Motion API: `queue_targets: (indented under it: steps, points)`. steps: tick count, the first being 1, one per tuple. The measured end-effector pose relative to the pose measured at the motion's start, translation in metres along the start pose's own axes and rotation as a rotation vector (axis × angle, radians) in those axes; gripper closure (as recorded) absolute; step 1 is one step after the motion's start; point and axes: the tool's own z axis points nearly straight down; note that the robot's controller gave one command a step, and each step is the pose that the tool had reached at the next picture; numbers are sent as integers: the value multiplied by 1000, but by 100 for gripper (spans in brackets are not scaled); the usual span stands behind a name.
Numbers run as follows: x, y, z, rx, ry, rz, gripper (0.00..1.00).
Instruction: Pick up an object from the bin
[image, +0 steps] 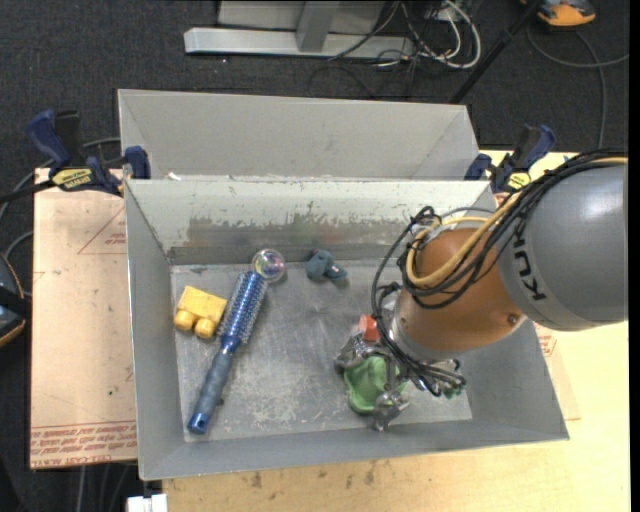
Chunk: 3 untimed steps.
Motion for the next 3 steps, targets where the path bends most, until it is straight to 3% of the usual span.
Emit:
queue_targets:
  steps: [1, 2, 3]
  points:
    - [4, 1, 1, -3, 18, 1, 100]
    - [1, 0, 0, 0, 4, 1, 0]
    - [8, -55, 3, -5, 12, -153, 0]
